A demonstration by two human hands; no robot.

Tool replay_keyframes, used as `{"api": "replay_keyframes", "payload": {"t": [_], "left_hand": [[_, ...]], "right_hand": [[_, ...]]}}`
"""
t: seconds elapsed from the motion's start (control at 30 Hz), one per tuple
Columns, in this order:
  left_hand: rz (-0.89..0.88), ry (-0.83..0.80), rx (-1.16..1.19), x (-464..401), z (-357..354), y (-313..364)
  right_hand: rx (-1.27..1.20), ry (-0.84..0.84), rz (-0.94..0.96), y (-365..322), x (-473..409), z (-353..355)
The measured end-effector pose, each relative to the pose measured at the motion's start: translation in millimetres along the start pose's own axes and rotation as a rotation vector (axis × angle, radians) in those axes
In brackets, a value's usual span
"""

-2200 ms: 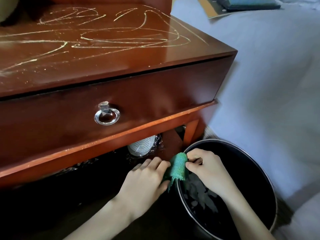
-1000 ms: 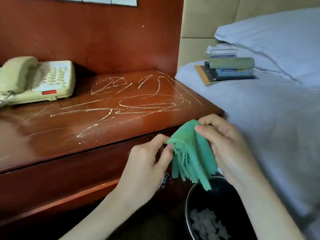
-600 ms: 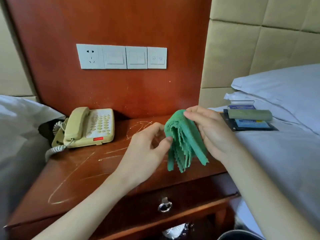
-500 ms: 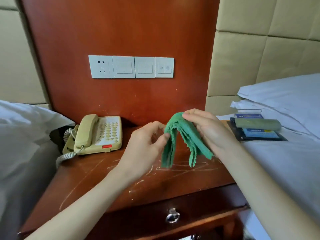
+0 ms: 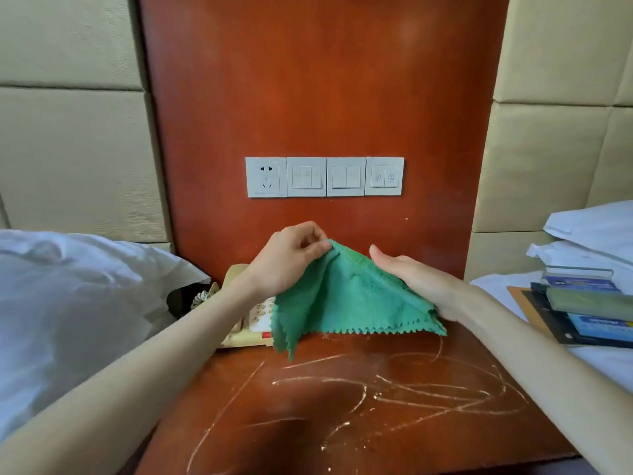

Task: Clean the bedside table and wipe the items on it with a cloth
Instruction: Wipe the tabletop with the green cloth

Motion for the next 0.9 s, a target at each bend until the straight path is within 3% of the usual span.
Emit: {"api": "replay_keyframes", "payload": {"t": [0.17,0.4,0.5,0.63,0.77,0.9], "left_hand": [[0.047,-0.123,-0.015,-13,14,-15],[0.221,-0.120,0.127,-19,29,-40],[0.323,-0.123,0.287,-21,32,-45],[0.412,-0.146,0.341,-21,37,-55],[0.504,-0.288,0.308,-11,38,-73],[0.525,-0.322,0.424,-5,38,-88]], "right_hand": [[0.048,-0.204,0.138,-7,-8,-6],[0.085,-0.025,0.106,0,-32,1],[-0.064,0.008,0.099,0,-42,-1],[-0.522,0.108,0.064,4,-52,-3],[-0.622,0.190,-0.022,12,-57,-4],[-0.699,0.202,-0.062,20,-57,-4]]}}
Point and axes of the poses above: each hand's wrist, its own x-axis away from the middle knuckle, its own z-axis out of the back of the hand, y = z × x, the point moved 1 cm from there along -x, towards the middle knuckle, and after that the axes turned 1 degree about z, right-handed, at the moved point
